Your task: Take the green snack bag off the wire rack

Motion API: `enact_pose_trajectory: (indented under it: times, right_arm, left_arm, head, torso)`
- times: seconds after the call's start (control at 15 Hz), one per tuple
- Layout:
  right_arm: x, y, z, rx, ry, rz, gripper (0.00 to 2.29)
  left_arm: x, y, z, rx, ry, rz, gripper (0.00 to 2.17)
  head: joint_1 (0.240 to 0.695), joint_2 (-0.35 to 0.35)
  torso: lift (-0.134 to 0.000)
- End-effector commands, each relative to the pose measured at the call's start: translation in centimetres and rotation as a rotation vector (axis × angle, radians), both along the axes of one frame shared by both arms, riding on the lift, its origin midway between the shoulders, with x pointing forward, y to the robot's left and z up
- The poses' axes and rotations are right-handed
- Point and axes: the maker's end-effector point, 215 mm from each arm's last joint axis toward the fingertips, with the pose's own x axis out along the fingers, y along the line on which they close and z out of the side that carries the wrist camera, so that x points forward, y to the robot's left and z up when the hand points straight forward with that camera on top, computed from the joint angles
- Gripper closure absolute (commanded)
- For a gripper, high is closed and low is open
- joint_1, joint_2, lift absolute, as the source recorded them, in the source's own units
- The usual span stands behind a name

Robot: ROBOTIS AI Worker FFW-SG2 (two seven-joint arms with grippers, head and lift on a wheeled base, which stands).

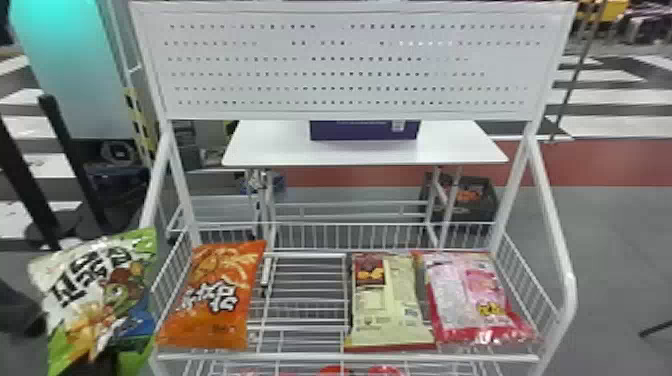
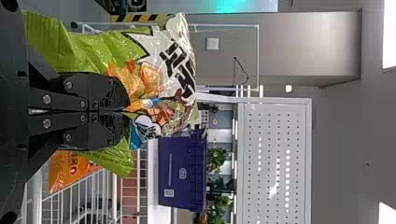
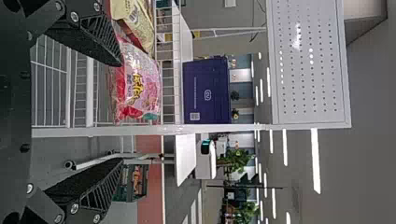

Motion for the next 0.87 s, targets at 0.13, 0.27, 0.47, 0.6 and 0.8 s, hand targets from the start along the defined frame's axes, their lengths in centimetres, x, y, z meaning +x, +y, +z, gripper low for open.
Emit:
enact_pose_trajectory:
  times: [0.13, 0.27, 0.47, 0.6, 0.8]
  right_arm:
    - [-0.02, 0.29, 0.29, 0.003, -0.006, 0.004, 0.17]
    - [-0.07, 0.38, 0.42, 0.004, -0.007, 0.006, 0.17]
    - [-0.17, 0.29, 0.47, 0.001, -0.006, 0.006, 0.17]
    - [-0.14, 0.4, 0.72, 0.001, -0.011, 0.008, 0.17]
    - [-0.19, 0.5, 0.85, 0.0, -0.012, 0.01, 0.17]
  left_arm:
    - [-0.21, -0.24, 0.38, -0.002, -0.008, -0.008, 2.15]
    - [-0.27, -0.3, 0.3, -0.005, -0.006, -0.008, 2.15]
    - [-0.28, -0.36, 0.37, -0.007, -0.009, -0.009, 2.15]
    - [-0.27, -0.36, 0.64, -0.012, -0.017, -0.011, 2.15]
    - [-0.29, -0.31, 0.49, -0.011, -0.014, -0.01, 2.13]
  head:
    - [0.499, 0.0]
    - [0.499, 0.0]
    - [0.499, 0.0]
    - [0.499, 0.0]
    - [0.499, 0.0]
  torso:
    - [0.0]
    - [0.0]
    - [0.0]
    - [0.0]
    - [0.0]
